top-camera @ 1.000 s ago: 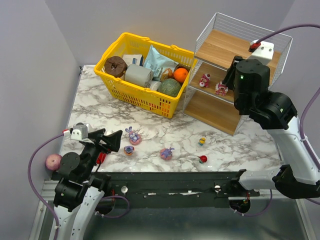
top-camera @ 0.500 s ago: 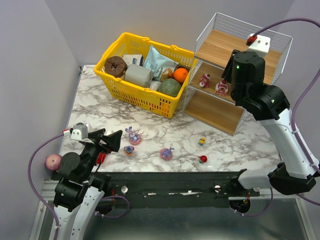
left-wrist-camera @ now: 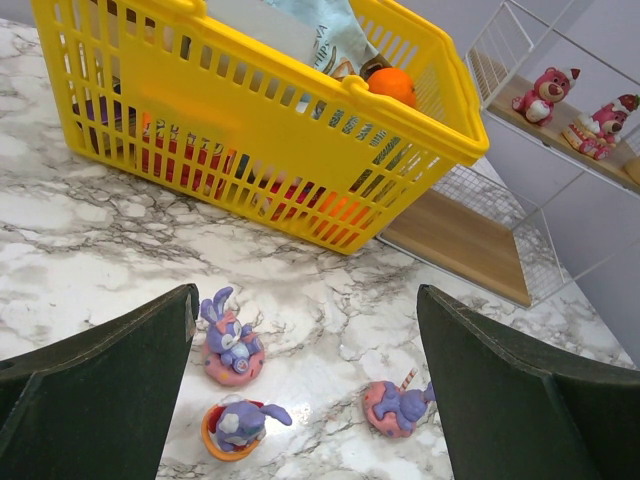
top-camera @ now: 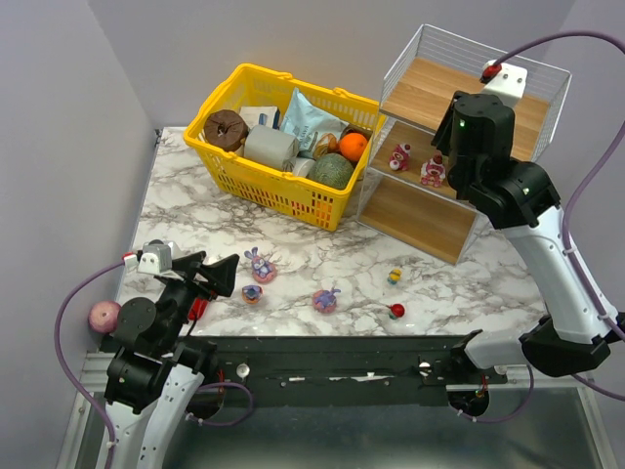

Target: Place and organize the plastic toys onto the shelf

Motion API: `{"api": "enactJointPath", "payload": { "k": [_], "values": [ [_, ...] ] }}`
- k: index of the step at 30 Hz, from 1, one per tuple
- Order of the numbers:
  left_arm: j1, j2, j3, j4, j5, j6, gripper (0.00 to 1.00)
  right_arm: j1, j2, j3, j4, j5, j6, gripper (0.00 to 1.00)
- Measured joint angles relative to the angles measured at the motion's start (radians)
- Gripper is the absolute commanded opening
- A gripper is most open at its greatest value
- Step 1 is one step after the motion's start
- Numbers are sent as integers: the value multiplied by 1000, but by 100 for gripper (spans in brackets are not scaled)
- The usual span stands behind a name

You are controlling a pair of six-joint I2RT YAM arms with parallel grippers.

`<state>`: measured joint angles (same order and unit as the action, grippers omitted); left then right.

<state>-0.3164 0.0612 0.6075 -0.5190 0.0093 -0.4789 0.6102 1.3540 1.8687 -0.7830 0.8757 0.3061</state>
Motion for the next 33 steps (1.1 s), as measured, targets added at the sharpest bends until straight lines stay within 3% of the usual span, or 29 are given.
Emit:
{"api": "enactJointPath", "payload": {
  "k": [33],
  "values": [
    [0,0,0,0,0,0,99,-87,16,-84,203,13,15,42]
  ]
}}
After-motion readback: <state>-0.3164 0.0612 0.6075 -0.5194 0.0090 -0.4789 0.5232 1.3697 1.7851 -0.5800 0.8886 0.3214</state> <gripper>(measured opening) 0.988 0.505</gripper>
